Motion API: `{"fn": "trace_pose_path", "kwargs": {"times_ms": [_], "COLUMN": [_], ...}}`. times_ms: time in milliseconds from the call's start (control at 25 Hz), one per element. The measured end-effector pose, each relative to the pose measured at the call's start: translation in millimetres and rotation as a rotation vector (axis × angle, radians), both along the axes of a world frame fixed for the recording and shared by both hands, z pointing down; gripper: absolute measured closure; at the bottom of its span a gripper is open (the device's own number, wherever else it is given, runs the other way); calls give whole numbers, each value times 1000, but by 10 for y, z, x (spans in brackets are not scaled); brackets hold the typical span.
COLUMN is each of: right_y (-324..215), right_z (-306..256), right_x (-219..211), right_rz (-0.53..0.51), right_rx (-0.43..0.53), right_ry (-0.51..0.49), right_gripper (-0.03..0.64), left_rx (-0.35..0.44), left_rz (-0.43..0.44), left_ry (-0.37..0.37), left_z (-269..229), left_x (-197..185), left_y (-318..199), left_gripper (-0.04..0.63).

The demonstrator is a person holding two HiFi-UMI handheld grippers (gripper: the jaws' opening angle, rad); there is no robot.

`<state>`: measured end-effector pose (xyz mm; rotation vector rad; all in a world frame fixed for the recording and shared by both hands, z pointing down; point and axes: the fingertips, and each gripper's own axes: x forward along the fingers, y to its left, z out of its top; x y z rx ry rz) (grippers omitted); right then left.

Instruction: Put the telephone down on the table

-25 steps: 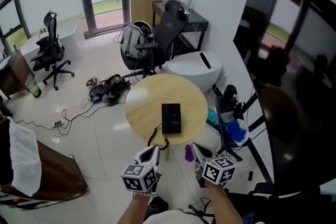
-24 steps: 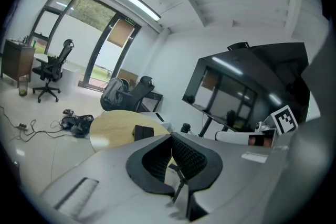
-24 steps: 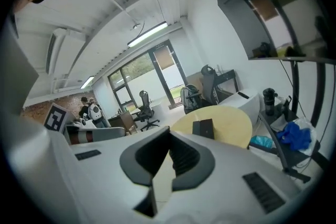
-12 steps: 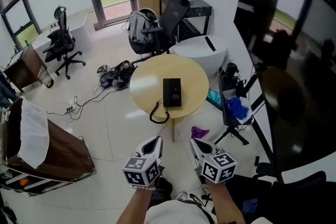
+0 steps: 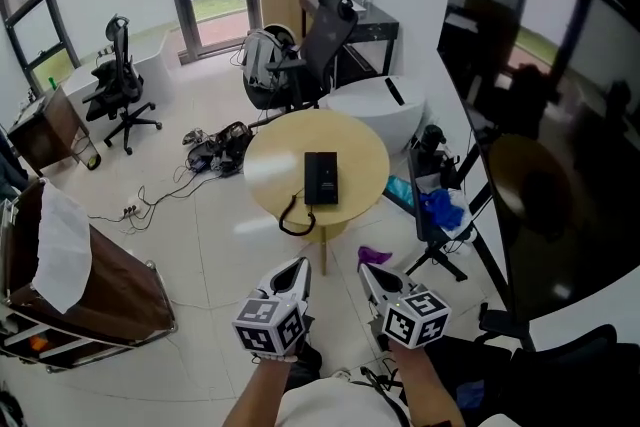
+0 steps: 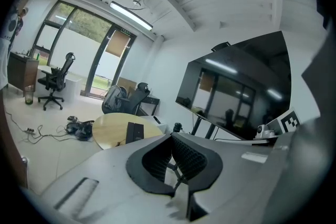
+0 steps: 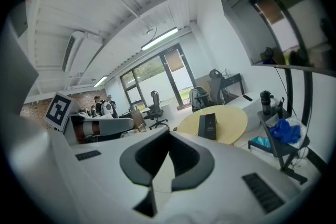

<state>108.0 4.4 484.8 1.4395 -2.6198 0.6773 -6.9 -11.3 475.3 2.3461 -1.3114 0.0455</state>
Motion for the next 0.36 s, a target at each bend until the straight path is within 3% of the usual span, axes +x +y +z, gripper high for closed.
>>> {"fn": "trace_pose_path", "kwargs": {"times_ms": [360], "right_y": [-127], "right_z": [-86], "right_x": [106], "right_rz": [20], "right_rx": [21], "right_ry": [9], "right_gripper": [607], "left_rx": [9], "left_rz": [27], "left_ry": [12], "left_z": [-69], "left_x": [122], "left_y": [-156], "left_gripper": [611]}}
